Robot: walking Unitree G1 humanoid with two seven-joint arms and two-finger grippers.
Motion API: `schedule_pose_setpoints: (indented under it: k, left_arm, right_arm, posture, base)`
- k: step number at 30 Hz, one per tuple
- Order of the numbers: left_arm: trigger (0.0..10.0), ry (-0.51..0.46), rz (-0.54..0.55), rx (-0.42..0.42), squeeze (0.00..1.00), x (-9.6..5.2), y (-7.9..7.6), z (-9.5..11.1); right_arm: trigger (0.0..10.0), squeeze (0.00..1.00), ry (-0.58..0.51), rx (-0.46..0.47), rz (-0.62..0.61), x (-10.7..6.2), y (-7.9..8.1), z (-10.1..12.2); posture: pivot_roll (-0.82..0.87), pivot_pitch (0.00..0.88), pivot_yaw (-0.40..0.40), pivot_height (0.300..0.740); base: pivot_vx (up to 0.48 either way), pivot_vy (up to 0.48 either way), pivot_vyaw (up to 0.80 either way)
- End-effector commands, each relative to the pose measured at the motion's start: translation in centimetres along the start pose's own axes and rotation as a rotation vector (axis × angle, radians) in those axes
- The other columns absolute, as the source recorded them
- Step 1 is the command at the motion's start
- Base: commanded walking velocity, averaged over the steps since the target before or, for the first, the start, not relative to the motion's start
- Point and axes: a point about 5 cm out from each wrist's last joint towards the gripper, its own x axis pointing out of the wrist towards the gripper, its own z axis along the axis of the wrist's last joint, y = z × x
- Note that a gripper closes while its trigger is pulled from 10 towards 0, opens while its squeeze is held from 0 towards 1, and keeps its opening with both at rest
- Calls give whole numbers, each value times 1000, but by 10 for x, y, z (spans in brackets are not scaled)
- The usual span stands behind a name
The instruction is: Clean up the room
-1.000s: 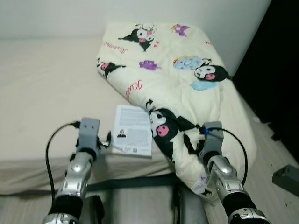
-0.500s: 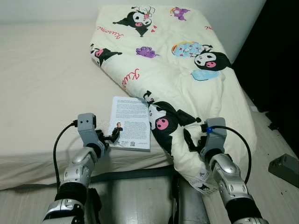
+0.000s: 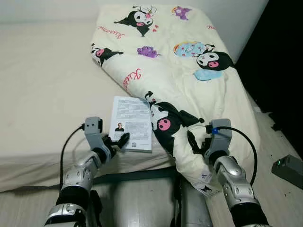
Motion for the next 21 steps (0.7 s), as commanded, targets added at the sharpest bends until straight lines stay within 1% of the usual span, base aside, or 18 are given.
schedule_pose_setpoints:
  k: [1,3,5,7,8,9,11,12,13,14,15,16,18,20,21]
  left_arm:
    - [0,152,-69,-90,0,-1,-13,-40]
    - [0,157,-72,-92,0,0,-15,-42]
    - [0,148,-59,-102,0,2,-15,-41]
    - [0,148,-59,-102,0,2,-15,-41]
    - [0,135,-44,-104,0,2,-13,-39]
    - [0,135,-44,-104,0,2,-13,-39]
    - [0,90,21,-110,0,3,-4,-28]
    - [0,90,21,-110,0,3,-4,-28]
    - [0,77,42,-111,0,3,0,-23]
    - [0,77,42,-111,0,3,0,-23]
    - [0,69,61,-113,0,2,4,-19]
    - [0,69,70,-114,0,0,7,-17]
    - [0,69,70,-114,0,0,7,-17]
    - [0,71,90,-117,0,-2,12,-16]
    - [0,71,90,-117,0,-2,12,-16]
  right_arm:
    - [10000,0,65,28,-38,-5,-8,-12]
    - [10000,0,51,34,-42,-4,-9,-8]
    - [10000,0,23,68,-52,-4,-13,0]
    - [10000,0,23,68,-52,-4,-13,0]
    - [10000,0,9,90,-56,-3,-15,3]
    - [10000,0,9,90,-56,-3,-15,3]
    - [10000,0,-22,161,-71,-3,-21,12]
    - [10000,0,-22,161,-71,-3,-21,12]
    - [10000,0,-33,188,-78,-2,-23,15]
    - [10000,0,-33,188,-78,-2,-23,15]
    - [10000,0,-44,206,-88,-2,-26,19]
    - [10000,0,-56,203,-100,-1,-29,22]
    - [10000,0,-56,203,-100,-1,-29,22]
    - [10000,0,-88,182,-144,-1,-39,32]
    - [10000,0,-88,182,-144,-1,-39,32]
  posture:
    - [-126,295,3,425]
    - [-126,294,4,425]
    - [-124,284,7,425]
    - [-124,284,7,425]
    - [-123,282,7,425]
    - [-123,282,7,425]
    - [-115,260,11,425]
    - [-115,260,11,425]
    - [-114,258,12,425]
    - [-114,258,12,425]
    - [-112,248,14,425]
    - [-109,246,16,425]
    - [-109,246,16,425]
    - [-103,226,31,425]
    - [-103,226,31,425]
  base:
    - [0,0,0]
    - [0,0,0]
    - [0,0,0]
    - [0,0,0]
    - [0,0,0]
    - [0,0,0]
    - [0,0,0]
    - [0,0,0]
    - [0,0,0]
    - [0,0,0]
    - [0,0,0]
    - [0,0,0]
    - [0,0,0]
    - [0,0,0]
    - [0,0,0]
